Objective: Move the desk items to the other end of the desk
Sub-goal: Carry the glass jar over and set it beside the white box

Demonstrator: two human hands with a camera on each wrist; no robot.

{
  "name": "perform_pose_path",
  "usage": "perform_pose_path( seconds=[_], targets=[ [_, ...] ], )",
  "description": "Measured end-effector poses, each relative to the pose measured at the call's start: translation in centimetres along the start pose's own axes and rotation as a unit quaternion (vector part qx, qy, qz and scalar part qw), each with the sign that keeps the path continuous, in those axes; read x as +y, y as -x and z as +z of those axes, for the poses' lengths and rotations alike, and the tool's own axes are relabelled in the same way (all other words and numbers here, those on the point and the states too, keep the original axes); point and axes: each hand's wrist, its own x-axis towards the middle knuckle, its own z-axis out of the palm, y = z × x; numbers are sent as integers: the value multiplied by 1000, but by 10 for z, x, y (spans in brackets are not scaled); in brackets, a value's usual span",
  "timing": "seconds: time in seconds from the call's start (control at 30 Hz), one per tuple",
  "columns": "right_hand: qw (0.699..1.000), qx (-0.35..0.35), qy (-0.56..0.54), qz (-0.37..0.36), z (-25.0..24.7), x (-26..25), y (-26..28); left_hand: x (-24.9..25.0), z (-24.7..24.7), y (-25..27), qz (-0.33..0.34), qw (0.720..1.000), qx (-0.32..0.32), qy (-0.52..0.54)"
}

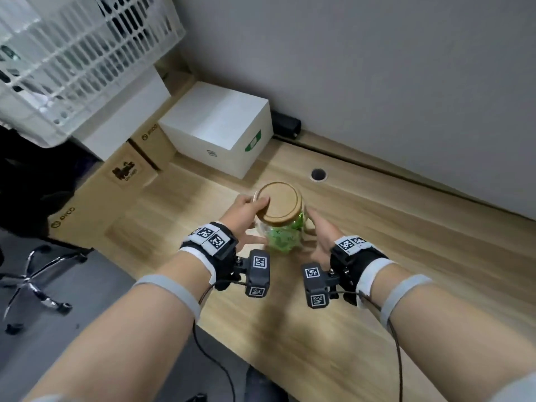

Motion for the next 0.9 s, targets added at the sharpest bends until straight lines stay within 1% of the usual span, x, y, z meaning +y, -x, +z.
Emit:
perform_pose_path(
  seconds=[0.07,0.13,0.17,0.23,0.33,0.4,0.5,0.57,0.67,0.77,0.83,0.9],
  targets=[
    [999,4,-30,-21,17,-19,-6,20,-7,-29,4,1000,-10,1],
    [996,35,-53,-59,29,-37,-23,38,-13,-54,5,1000,-25,15],
    [994,50,-51,-84,34,-45,-33,45,-16,-66,4,999,-40,25],
    [990,77,-38,-110,43,-61,-49,58,-19,-86,-4,996,-80,42],
    [984,129,-14,-123,56,-86,-75,77,-20,-110,-13,987,-148,66],
    [981,146,16,-130,63,-102,-85,87,-20,-125,-12,983,-168,74],
    [979,148,17,-137,67,-118,-96,102,-17,-143,5,982,-166,94],
    [978,148,1,-144,67,-121,-101,113,-13,-153,10,983,-150,105],
    [977,145,-33,-154,67,-117,-105,128,-6,-163,27,989,-101,108],
    [978,137,-56,-150,64,-110,-105,135,1,-171,27,984,-86,151],
    [977,143,-63,-145,59,-105,-102,135,3,-173,27,980,-74,183],
    [975,154,-72,-140,51,-99,-96,132,6,-171,19,979,-73,189]
  ],
)
